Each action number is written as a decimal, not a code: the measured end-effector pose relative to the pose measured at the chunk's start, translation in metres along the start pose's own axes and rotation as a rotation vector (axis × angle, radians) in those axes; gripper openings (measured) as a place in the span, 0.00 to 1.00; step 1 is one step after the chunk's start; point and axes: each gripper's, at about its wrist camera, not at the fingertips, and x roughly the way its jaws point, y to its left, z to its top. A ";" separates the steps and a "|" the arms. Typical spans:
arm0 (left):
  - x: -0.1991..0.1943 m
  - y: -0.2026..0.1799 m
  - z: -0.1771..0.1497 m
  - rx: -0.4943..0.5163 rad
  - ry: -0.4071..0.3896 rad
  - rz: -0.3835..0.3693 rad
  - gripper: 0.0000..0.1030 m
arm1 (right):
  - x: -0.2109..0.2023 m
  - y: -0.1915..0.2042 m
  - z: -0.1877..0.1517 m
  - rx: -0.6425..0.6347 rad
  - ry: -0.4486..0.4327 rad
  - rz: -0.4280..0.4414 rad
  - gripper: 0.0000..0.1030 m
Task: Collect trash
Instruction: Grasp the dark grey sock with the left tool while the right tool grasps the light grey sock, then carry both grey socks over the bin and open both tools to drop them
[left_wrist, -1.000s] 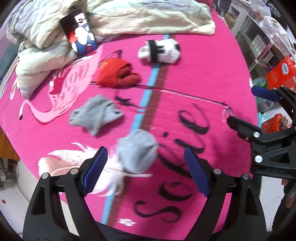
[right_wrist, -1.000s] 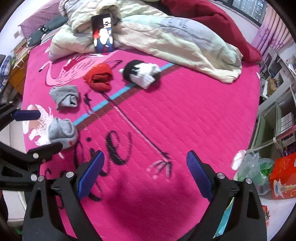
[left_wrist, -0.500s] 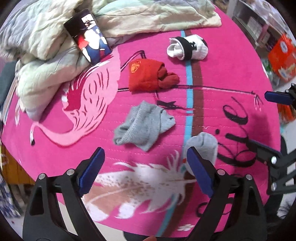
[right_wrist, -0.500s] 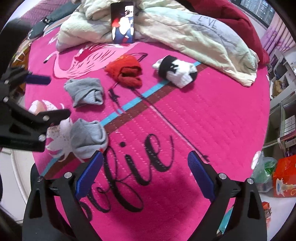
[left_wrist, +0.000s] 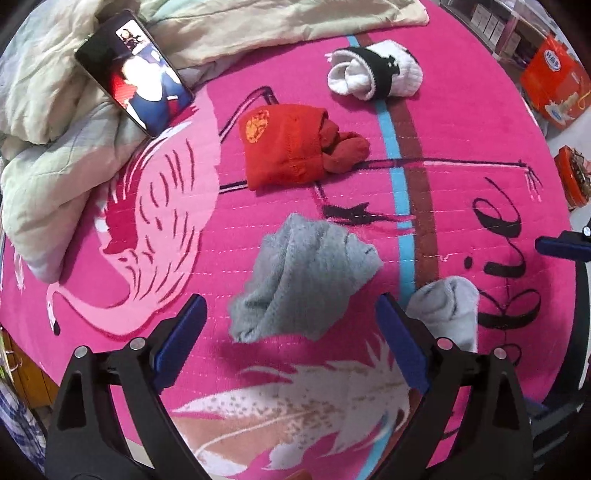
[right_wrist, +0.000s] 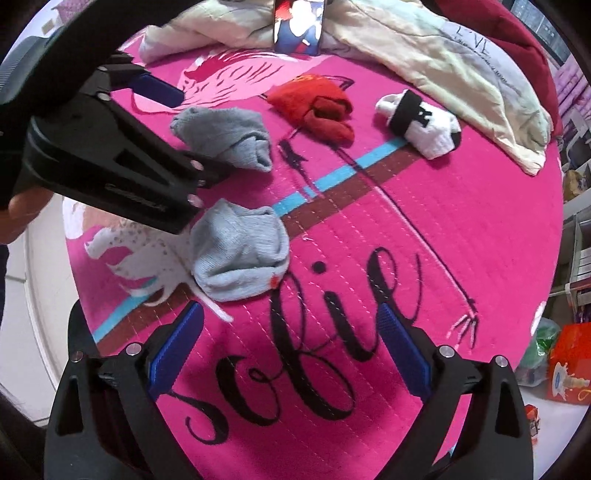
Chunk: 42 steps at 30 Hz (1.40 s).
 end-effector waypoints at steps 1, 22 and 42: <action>0.002 0.000 0.001 0.001 0.002 0.002 0.88 | 0.002 0.001 0.002 0.002 0.000 0.001 0.88; 0.039 0.032 0.009 -0.038 -0.001 -0.138 0.35 | 0.063 0.007 0.049 0.016 -0.003 0.156 0.81; -0.007 -0.022 -0.018 -0.091 0.027 -0.070 0.34 | 0.009 -0.044 0.003 0.019 -0.059 0.115 0.29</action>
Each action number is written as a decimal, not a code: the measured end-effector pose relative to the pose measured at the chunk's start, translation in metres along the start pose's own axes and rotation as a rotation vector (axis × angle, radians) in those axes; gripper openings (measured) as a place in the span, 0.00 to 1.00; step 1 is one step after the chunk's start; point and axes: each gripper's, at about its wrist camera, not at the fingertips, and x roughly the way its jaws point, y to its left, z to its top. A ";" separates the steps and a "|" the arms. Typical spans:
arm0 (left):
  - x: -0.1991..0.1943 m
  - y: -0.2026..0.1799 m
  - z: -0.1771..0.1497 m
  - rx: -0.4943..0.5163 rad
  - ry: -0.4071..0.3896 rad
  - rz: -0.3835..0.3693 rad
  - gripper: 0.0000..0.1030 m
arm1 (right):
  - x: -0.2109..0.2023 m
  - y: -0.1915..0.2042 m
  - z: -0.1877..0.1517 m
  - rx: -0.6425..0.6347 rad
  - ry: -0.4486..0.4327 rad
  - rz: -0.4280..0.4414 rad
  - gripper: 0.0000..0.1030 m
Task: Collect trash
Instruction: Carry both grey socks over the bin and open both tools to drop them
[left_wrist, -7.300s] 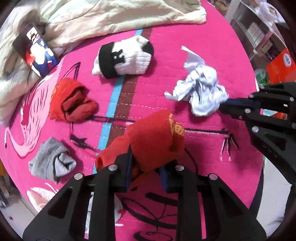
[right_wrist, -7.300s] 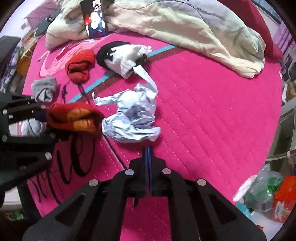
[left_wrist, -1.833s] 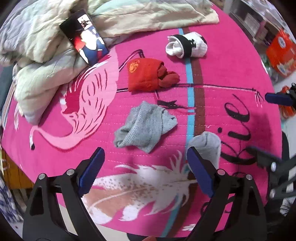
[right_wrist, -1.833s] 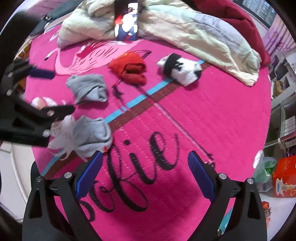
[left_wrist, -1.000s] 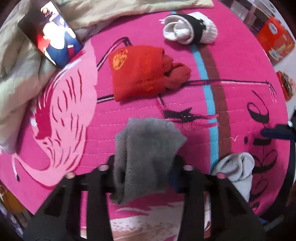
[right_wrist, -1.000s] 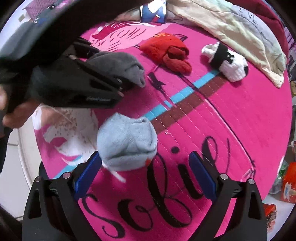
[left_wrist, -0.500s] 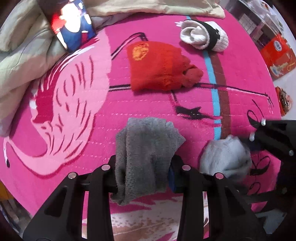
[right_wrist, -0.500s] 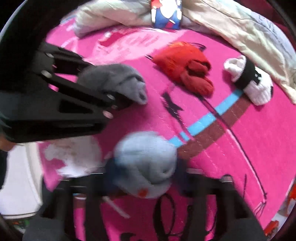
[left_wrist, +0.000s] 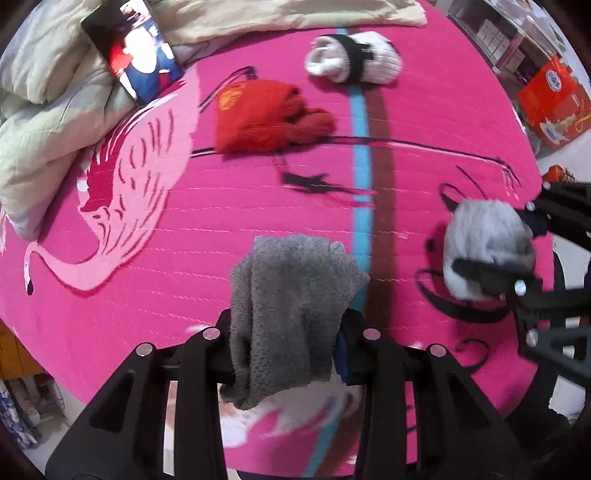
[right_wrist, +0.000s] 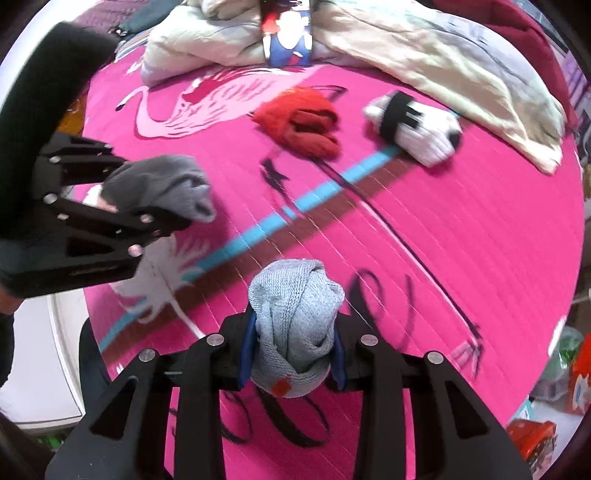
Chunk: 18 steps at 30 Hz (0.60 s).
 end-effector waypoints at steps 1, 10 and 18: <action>-0.003 -0.008 0.000 0.006 -0.002 0.006 0.34 | -0.004 -0.005 -0.004 0.005 -0.003 -0.004 0.29; -0.024 -0.067 -0.001 0.050 -0.008 0.002 0.34 | -0.039 -0.041 -0.035 0.047 -0.038 0.012 0.29; -0.026 -0.113 0.017 0.087 -0.007 -0.004 0.34 | -0.054 -0.074 -0.060 0.064 -0.056 0.003 0.29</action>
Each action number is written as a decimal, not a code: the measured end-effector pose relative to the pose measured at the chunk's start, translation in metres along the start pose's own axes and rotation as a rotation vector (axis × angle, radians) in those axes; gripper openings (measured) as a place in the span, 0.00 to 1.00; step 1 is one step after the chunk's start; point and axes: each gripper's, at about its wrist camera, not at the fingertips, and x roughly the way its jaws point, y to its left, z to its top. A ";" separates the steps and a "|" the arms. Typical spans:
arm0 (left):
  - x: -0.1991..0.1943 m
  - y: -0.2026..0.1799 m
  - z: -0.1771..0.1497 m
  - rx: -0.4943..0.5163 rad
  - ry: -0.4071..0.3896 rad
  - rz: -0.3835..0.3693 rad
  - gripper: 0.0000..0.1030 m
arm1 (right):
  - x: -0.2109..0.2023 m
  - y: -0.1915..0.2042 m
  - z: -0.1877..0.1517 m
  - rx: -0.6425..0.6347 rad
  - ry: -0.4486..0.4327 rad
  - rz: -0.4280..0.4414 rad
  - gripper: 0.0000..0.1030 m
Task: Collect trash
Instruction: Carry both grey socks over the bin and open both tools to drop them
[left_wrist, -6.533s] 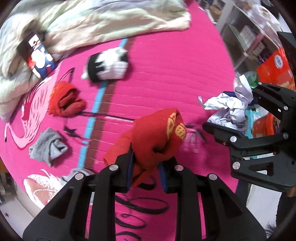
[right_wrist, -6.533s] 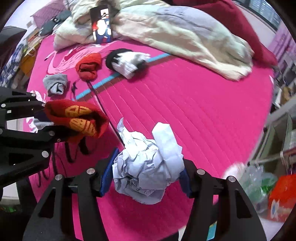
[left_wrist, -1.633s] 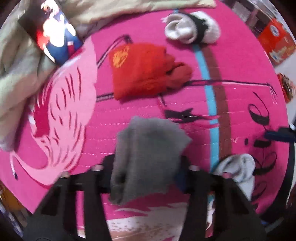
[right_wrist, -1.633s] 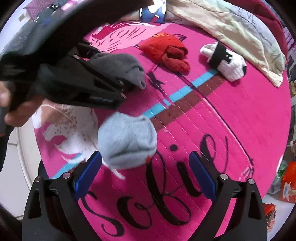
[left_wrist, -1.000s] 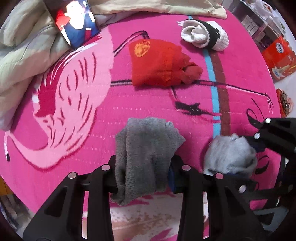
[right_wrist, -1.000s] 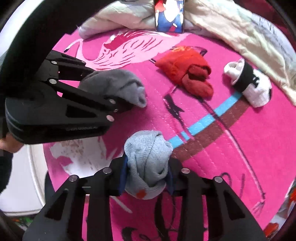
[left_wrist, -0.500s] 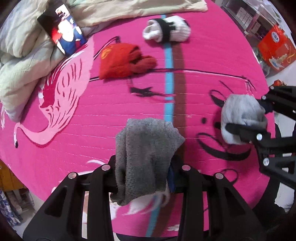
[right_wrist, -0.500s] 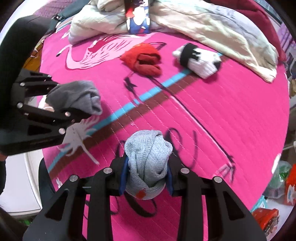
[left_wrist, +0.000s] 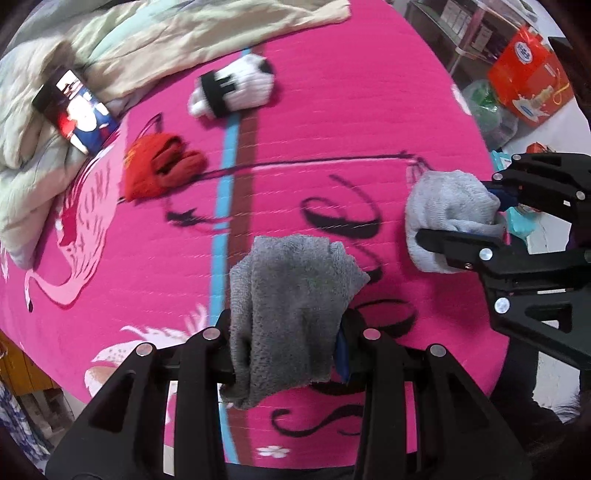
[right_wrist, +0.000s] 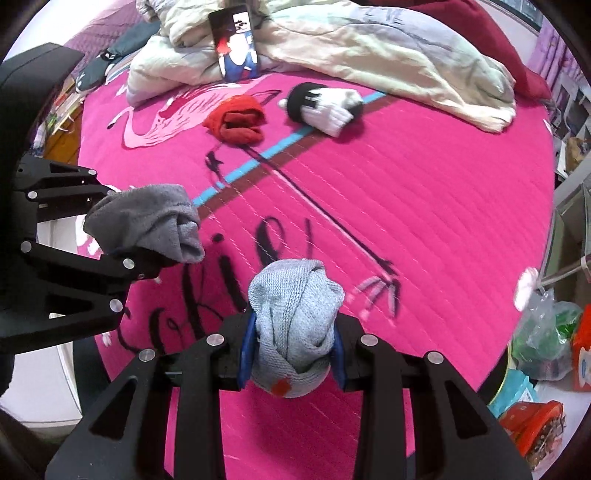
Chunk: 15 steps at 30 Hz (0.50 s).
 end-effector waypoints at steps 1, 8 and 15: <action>0.000 -0.008 0.003 0.008 0.000 0.004 0.34 | -0.003 -0.006 -0.004 0.005 -0.002 -0.002 0.29; -0.001 -0.056 0.027 0.054 0.009 -0.002 0.34 | -0.018 -0.044 -0.027 0.024 -0.011 -0.025 0.29; 0.002 -0.104 0.054 0.134 0.011 -0.006 0.34 | -0.037 -0.087 -0.051 0.100 -0.045 -0.043 0.29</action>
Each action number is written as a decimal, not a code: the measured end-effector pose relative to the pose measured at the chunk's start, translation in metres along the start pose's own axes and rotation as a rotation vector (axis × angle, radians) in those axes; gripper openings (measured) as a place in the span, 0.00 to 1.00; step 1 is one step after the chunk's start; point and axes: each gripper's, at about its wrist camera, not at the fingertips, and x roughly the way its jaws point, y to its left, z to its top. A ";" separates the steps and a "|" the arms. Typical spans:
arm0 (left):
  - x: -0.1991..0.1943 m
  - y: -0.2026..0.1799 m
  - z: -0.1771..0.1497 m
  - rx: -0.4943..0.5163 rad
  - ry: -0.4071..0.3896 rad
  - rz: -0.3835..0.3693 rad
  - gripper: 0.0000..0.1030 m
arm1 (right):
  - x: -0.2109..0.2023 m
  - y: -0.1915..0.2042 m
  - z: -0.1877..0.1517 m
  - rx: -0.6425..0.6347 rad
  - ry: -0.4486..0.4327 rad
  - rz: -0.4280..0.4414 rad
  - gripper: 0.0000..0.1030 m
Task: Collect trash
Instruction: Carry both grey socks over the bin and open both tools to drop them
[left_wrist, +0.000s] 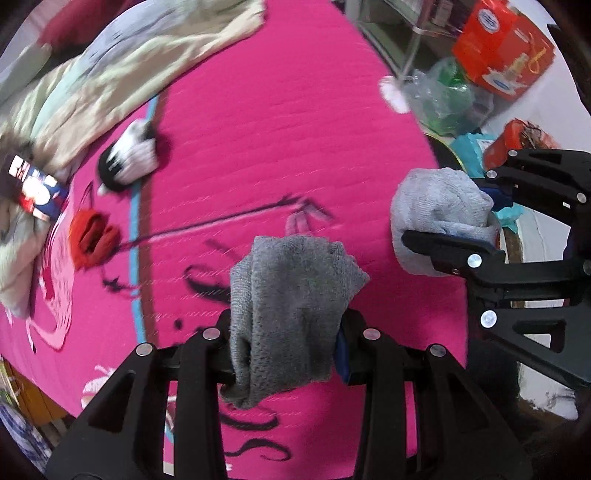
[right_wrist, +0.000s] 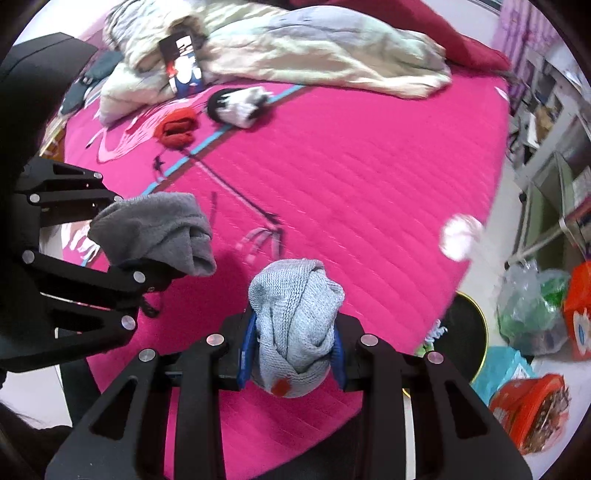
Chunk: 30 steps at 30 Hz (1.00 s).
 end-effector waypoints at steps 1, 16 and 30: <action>0.001 -0.005 0.004 0.008 0.001 -0.005 0.34 | -0.003 -0.010 -0.005 0.017 -0.004 -0.009 0.29; 0.021 -0.085 0.060 0.148 0.026 -0.056 0.34 | -0.028 -0.108 -0.052 0.217 -0.042 -0.082 0.29; 0.041 -0.171 0.112 0.258 0.031 -0.126 0.34 | -0.055 -0.190 -0.093 0.378 -0.086 -0.159 0.29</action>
